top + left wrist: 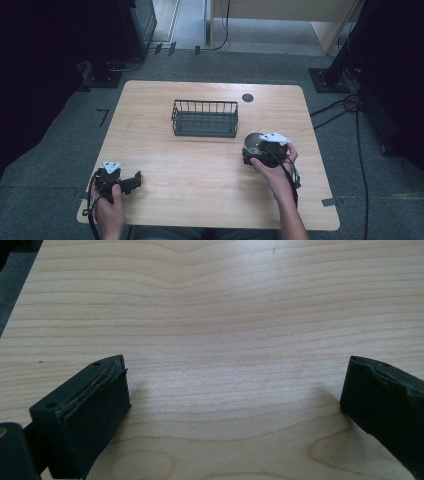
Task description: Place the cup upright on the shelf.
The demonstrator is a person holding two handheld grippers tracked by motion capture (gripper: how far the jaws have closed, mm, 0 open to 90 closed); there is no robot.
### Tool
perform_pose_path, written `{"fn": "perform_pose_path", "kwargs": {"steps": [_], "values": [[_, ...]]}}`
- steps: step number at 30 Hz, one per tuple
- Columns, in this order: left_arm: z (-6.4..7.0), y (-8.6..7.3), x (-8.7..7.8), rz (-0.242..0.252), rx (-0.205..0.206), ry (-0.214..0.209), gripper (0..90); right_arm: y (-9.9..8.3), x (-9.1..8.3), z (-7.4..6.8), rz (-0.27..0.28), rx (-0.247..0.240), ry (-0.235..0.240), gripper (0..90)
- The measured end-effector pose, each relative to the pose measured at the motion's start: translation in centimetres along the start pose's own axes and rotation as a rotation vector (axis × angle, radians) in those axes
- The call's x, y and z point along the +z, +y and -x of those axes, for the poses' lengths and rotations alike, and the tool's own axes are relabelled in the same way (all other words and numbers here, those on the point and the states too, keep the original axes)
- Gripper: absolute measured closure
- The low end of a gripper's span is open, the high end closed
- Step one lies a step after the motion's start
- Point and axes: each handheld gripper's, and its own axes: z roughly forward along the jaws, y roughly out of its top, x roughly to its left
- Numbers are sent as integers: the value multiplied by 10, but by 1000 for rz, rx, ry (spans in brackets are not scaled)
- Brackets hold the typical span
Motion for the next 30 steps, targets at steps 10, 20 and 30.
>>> {"fn": "perform_pose_path", "kwargs": {"steps": [10, 20, 30], "values": [[0, 0, 0, 0, 0, 0, 0, 1, 3, 3, 10, -91, 73, 65], [0, 0, 0, -1, 1, 0, 0, 6, 8, -9, 18, -237, 156, 66], [0, 0, 0, 0, 0, 0, 0, 22, 9, -31, 37, -318, 227, 67]]}}
